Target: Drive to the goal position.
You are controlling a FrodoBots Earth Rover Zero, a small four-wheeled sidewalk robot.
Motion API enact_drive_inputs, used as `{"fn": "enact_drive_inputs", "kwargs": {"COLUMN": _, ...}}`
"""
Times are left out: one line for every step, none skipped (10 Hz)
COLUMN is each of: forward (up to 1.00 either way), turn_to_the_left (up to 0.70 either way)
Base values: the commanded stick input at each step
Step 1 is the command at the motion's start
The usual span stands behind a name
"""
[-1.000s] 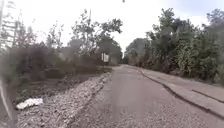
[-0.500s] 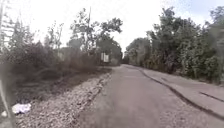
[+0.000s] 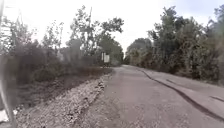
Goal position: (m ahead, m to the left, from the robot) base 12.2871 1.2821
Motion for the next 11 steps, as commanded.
{"fn": "enact_drive_inputs", "kwargs": {"forward": 0.7, "turn_to_the_left": 0.0}}
{"fn": "enact_drive_inputs", "kwargs": {"forward": 0.7, "turn_to_the_left": 0.0}}
{"fn": "enact_drive_inputs", "kwargs": {"forward": 0.7, "turn_to_the_left": -0.05}}
{"fn": "enact_drive_inputs", "kwargs": {"forward": 0.7, "turn_to_the_left": -0.13}}
{"fn": "enact_drive_inputs", "kwargs": {"forward": 0.7, "turn_to_the_left": -0.22}}
{"fn": "enact_drive_inputs", "kwargs": {"forward": 0.7, "turn_to_the_left": -0.3}}
{"fn": "enact_drive_inputs", "kwargs": {"forward": 0.7, "turn_to_the_left": -0.34}}
{"fn": "enact_drive_inputs", "kwargs": {"forward": 0.7, "turn_to_the_left": -0.32}}
{"fn": "enact_drive_inputs", "kwargs": {"forward": 0.7, "turn_to_the_left": -0.25}}
{"fn": "enact_drive_inputs", "kwargs": {"forward": 0.7, "turn_to_the_left": -0.18}}
{"fn": "enact_drive_inputs", "kwargs": {"forward": 0.7, "turn_to_the_left": -0.11}}
